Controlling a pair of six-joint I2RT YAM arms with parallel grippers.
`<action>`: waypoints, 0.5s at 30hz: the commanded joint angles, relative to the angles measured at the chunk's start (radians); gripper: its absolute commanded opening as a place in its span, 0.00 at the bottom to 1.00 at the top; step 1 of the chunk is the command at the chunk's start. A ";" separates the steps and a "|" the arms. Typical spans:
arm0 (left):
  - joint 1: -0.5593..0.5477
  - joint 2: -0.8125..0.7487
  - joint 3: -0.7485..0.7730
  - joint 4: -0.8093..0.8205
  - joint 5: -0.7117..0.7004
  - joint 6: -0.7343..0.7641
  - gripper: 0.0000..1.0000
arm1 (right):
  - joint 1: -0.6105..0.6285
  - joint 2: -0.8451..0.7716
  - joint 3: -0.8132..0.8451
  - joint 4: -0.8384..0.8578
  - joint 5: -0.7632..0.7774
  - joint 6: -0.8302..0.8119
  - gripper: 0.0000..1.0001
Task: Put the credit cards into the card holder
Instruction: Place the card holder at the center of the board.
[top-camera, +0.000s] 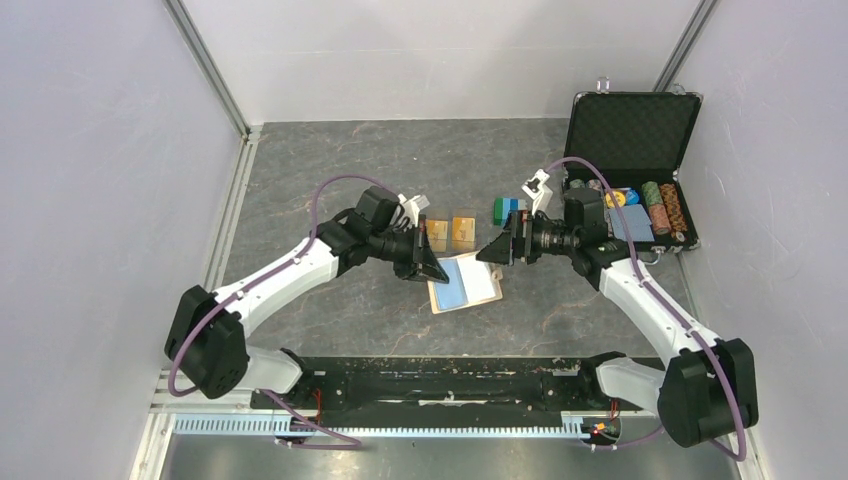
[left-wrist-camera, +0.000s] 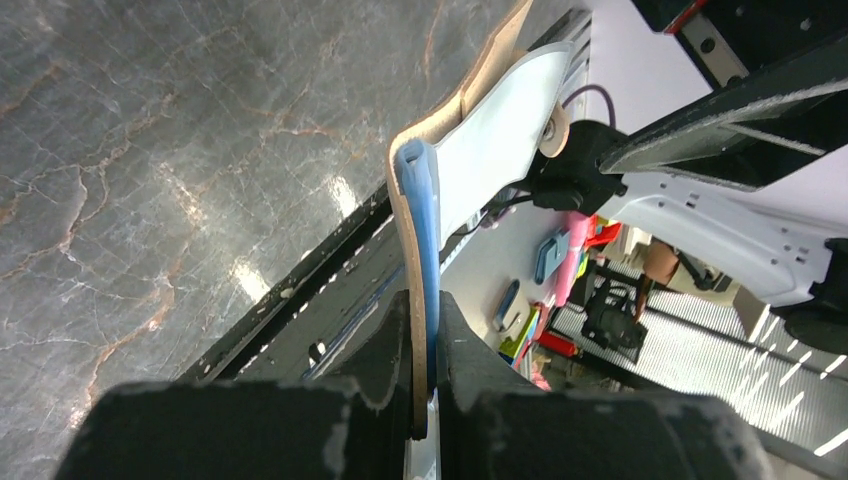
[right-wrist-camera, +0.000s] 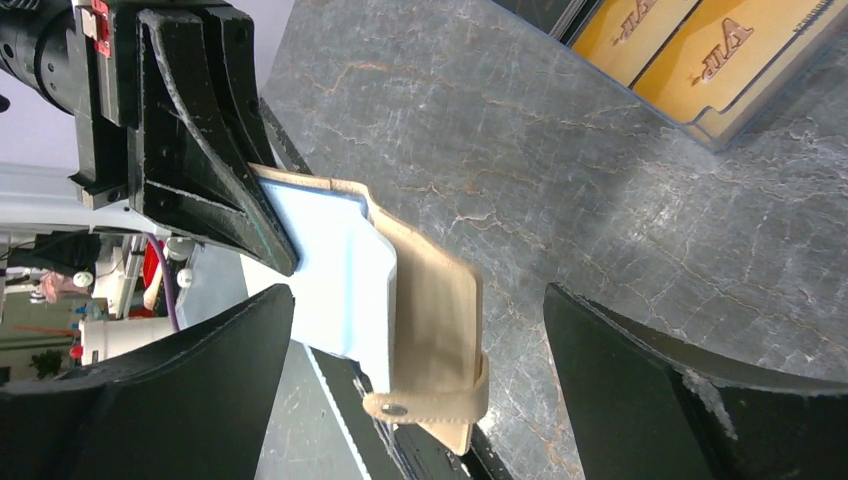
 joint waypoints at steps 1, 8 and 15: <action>-0.029 0.015 0.070 -0.090 0.018 0.082 0.02 | -0.001 0.010 0.045 0.017 -0.064 -0.047 0.98; -0.034 -0.019 0.042 0.039 0.055 0.011 0.02 | 0.001 0.018 -0.017 -0.018 -0.055 -0.113 0.88; -0.034 -0.059 -0.006 0.115 0.058 -0.040 0.02 | 0.001 0.011 0.017 -0.260 0.195 -0.284 0.84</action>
